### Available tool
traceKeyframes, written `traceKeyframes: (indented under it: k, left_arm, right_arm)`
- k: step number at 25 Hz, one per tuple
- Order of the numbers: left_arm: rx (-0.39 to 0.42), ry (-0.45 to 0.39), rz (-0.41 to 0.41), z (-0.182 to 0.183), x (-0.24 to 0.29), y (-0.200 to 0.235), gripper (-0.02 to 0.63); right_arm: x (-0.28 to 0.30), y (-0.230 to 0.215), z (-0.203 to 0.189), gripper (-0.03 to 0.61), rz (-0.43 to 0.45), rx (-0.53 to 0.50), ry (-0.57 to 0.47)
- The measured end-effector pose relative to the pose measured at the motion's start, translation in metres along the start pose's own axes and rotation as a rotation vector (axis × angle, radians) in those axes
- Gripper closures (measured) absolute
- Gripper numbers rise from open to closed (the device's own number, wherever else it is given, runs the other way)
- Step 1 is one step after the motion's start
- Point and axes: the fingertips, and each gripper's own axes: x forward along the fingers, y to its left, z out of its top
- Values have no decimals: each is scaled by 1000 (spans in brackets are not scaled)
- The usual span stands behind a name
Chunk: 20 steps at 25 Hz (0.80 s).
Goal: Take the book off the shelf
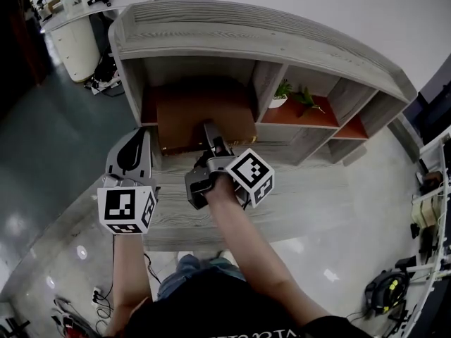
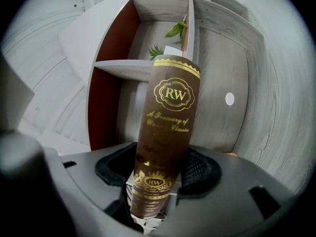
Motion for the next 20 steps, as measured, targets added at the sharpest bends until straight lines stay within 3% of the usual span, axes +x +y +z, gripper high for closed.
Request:
traceKeyframes:
  k: [9, 16, 20]
  left_arm:
    - [-7, -3, -21, 1, -5, -9, 604]
    - [-15, -13, -31, 4, -9, -13, 604]
    - [-20, -20, -34, 6, -12, -12, 604]
  right_arm:
    - [-25, 0, -10, 339, 120, -12, 58]
    - [-48, 5, -8, 348, 167, -113, 91]
    - [-63, 6, -5, 353, 140, -210, 104]
